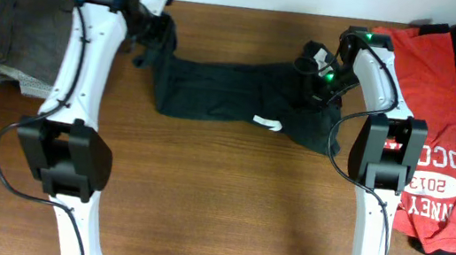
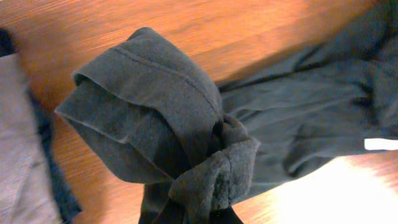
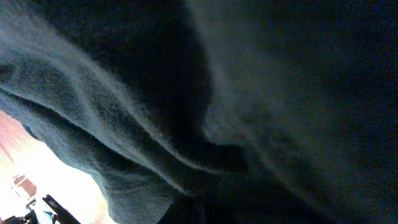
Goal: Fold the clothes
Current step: 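Fold the left end toward the right gripper with the left gripper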
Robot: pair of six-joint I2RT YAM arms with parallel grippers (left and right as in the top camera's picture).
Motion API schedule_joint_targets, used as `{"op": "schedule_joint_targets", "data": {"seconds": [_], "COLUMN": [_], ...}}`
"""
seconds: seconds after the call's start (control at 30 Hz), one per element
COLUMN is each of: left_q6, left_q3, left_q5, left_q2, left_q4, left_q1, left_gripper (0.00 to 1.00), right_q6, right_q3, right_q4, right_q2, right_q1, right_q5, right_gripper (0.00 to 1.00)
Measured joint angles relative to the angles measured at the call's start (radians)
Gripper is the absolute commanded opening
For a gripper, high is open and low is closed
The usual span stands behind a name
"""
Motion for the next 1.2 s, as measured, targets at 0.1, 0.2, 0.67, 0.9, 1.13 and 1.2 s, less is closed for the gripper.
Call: {"op": "schedule_joint_targets", "data": {"seconds": [0.1, 0.2, 0.67, 0.9, 1.13, 1.2], "left_q6": [0.000, 0.000, -0.001, 0.000, -0.024, -0.031], "left_q3": [0.000, 0.001, 0.003, 0.004, 0.011, 0.038], "left_q5": [0.000, 0.000, 0.050, 0.067, 0.049, 0.037], "left_q2": [0.005, 0.025, 0.191, 0.214, 0.222, 0.224], "left_q4": [0.000, 0.002, 0.134, 0.153, 0.165, 0.137], "left_q1": [-0.039, -0.074, -0.258, -0.332, -0.346, -0.336], "left_gripper": [0.00, 0.00, 0.00, 0.51, 0.99, 0.99], "right_q6": [0.001, 0.001, 0.004, 0.004, 0.004, 0.003], "right_q3": [0.000, 0.000, 0.000, 0.000, 0.000, 0.000], "right_q4": [0.001, 0.005, 0.013, 0.014, 0.014, 0.015], "right_q2": [0.000, 0.000, 0.000, 0.000, 0.000, 0.000], "right_q1": [-0.006, -0.011, -0.019, -0.019, -0.019, -0.019], "right_q5": [-0.002, -0.002, -0.005, -0.005, -0.005, -0.005], "right_gripper": [0.04, 0.04, 0.04, 0.04, 0.04, 0.04]}}
